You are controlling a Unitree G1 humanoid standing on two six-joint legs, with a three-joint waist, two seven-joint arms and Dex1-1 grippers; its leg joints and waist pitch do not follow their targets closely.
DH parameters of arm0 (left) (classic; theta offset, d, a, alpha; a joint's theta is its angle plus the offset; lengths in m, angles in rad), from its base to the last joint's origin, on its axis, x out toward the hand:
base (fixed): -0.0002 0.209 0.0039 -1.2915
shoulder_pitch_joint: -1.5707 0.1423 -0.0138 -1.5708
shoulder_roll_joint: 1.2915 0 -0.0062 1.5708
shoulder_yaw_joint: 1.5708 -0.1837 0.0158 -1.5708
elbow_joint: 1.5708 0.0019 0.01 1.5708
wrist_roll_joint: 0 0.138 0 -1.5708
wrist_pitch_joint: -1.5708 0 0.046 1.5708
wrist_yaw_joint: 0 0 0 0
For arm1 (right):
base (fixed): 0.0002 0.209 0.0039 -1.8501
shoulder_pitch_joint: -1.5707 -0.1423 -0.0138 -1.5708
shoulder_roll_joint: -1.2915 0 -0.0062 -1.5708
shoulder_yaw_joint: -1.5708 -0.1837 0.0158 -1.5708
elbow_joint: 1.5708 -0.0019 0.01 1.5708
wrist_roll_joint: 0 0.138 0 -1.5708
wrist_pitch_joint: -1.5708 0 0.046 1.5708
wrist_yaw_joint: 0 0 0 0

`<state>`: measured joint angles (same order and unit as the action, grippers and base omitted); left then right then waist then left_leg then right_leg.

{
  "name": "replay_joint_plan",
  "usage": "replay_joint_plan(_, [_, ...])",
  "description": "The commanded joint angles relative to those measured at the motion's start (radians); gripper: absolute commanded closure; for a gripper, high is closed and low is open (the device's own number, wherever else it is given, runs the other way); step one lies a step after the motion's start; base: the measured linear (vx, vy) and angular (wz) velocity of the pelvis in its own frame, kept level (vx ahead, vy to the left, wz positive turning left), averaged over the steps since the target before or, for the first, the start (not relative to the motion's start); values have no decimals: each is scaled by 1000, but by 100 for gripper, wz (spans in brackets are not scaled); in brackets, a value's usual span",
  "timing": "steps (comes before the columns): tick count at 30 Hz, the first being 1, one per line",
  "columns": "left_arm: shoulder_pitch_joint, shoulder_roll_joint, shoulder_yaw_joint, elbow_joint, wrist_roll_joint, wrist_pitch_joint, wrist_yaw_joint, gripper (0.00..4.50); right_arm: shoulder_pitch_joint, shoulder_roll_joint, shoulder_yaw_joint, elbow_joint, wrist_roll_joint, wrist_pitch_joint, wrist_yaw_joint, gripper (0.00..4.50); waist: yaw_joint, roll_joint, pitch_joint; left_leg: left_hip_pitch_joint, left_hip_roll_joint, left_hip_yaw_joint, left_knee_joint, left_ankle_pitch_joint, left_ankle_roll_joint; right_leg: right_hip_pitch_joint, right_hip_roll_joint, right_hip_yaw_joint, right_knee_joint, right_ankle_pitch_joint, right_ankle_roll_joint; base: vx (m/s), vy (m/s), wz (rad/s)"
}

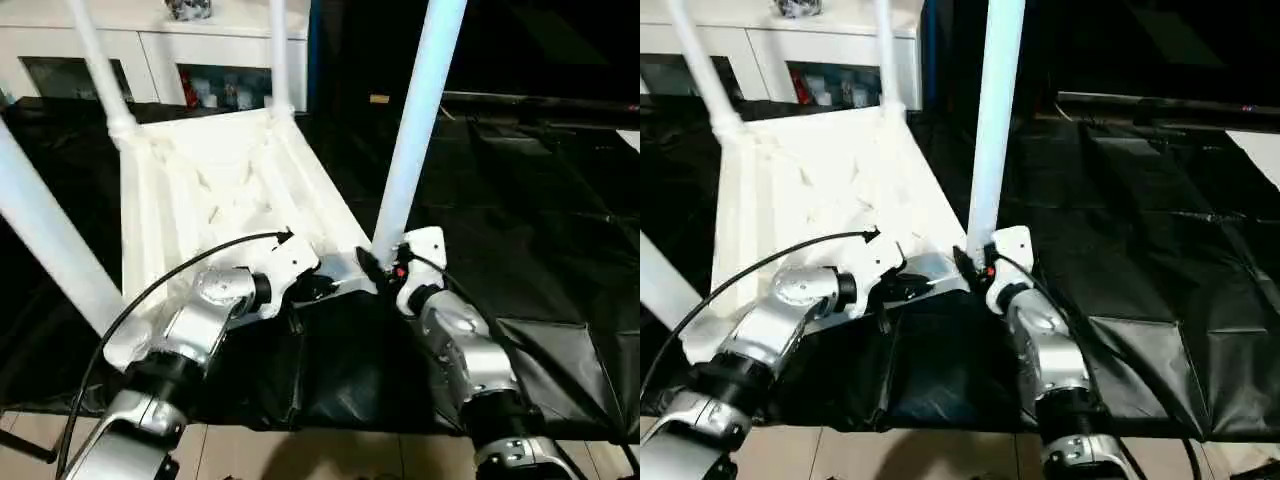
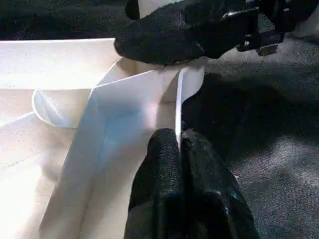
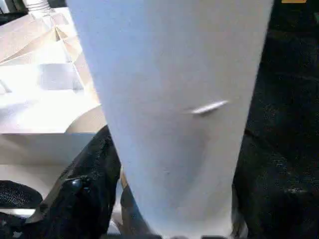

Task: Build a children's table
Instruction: Rotate leg to tighten

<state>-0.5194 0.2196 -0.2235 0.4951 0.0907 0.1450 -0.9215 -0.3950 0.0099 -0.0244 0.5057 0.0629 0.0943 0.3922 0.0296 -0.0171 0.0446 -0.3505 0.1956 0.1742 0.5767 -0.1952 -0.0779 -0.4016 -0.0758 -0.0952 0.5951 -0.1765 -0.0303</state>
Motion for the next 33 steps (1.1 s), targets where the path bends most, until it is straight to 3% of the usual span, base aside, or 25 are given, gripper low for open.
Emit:
replay_joint_plan(1, [-9, -32, -33, -101, -71, -34, -50, 450, 21, 46, 159, 1, -4, 31, 137, 91, 6, 5, -58, -3, 37, -8, -64, -154, 49, 60, -74, 61, -67, -172, -200, 0, 0, 0])
replay_joint_plan(13, [10, 92, -54, -113, -110, -47, -288, 450, 30, -193, 187, -80, 69, 97, 548, 85, 16, 5, -59, 1, 41, -7, -59, -144, 81, 62, -74, 62, -58, -122, -230, 0, 0, 0])
replay_joint_plan(18, [-13, 130, -59, -96, -130, -50, -374, 450, 42, -288, 222, -140, 118, 135, 737, 85, 34, 5, -59, 1, 42, -5, -58, -134, 87, 64, -72, 60, -58, -129, -227, 0, 0, 0])
replay_joint_plan(24, [-23, 146, -62, -88, -142, -44, -425, 450, 47, -329, 241, -163, 141, 160, 835, 85, 55, 5, -60, 5, 45, -4, -57, -148, 73, 60, -73, 58, -59, -161, -221, 0, 0, 0])
replay_joint_plan(25, [-26, 150, -64, -86, -146, -43, -440, 450, 48, -338, 245, -168, 146, 165, 858, 109, 59, 5, -60, 6, 45, -3, -57, -147, 70, 58, -74, 59, -58, -159, -222, 0, 0, 0])
replay_joint_plan(33, [-46, 175, -77, -56, -144, -45, -508, 450, 64, -378, 294, -207, 161, 196, 958, 159, 70, 5, -60, 4, 45, -5, -57, -155, 59, 59, -75, 58, -59, -179, -211, 0, 0, 0])
